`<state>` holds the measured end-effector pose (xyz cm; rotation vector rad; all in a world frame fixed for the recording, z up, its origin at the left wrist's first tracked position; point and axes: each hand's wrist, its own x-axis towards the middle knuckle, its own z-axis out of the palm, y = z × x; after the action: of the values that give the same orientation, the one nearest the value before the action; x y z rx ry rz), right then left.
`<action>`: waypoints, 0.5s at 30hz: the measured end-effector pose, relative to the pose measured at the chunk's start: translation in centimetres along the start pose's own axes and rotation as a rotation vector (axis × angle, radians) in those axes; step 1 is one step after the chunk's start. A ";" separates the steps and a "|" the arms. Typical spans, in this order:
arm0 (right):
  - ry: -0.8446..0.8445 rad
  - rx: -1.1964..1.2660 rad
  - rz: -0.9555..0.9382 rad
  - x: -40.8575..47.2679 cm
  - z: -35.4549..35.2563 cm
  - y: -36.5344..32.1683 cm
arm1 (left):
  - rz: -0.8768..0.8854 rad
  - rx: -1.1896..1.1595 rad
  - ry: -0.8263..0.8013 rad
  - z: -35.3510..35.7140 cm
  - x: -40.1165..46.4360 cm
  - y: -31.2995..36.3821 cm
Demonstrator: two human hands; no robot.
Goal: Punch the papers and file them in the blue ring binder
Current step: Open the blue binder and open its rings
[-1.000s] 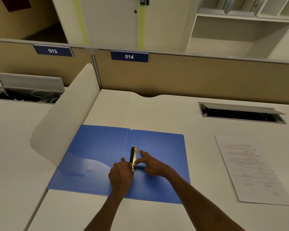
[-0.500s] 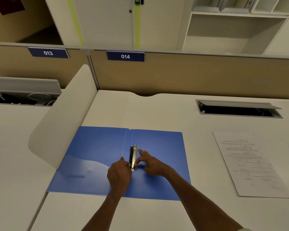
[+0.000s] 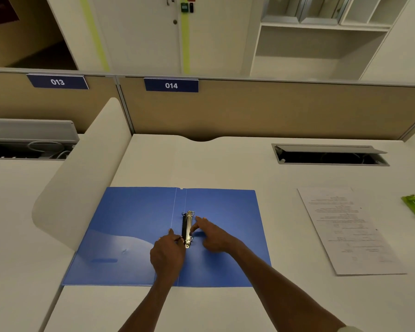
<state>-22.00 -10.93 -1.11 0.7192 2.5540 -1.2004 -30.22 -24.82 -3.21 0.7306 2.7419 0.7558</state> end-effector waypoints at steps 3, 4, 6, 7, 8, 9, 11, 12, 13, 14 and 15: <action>0.034 0.009 0.026 0.1 -0.1 0.1 | 0.011 -0.082 -0.009 -0.2 0.1 -0.4; 0.041 0.012 0.026 0.0 -0.1 0.1 | 0.011 -0.096 -0.026 -0.2 0.1 -0.5; 0.068 0.010 0.019 -0.1 0.0 0.1 | -0.015 -0.136 -0.050 -0.4 0.1 -0.5; 0.081 0.007 0.018 -0.3 0.1 0.1 | -0.041 -0.166 -0.056 -0.5 0.0 -0.3; 0.093 0.011 0.015 -0.4 0.2 0.1 | -0.068 -0.190 -0.057 -0.6 0.0 -0.2; 0.105 0.016 0.017 -0.5 0.3 0.1 | -0.083 -0.210 -0.053 -0.8 0.0 0.0; 0.132 0.017 0.022 -0.9 0.5 0.1 | -0.104 -0.243 -0.036 -1.0 -0.3 0.7; 0.150 0.014 0.022 -1.2 0.5 0.0 | -0.109 -0.254 -0.017 -1.1 -0.5 1.1; 0.174 0.011 0.022 -1.5 0.5 0.1 | -0.106 -0.264 0.003 -1.2 -0.6 1.5; 0.204 0.012 0.020 -1.8 0.4 0.2 | -0.084 -0.271 0.024 -1.2 -0.8 2.0; 0.234 0.017 0.020 -2.3 0.3 0.2 | -0.041 -0.278 0.045 -1.1 -0.9 2.5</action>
<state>-19.90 -11.79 -0.53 0.9384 2.7175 -1.1958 -28.74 -23.91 -0.96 0.6020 2.6049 1.1264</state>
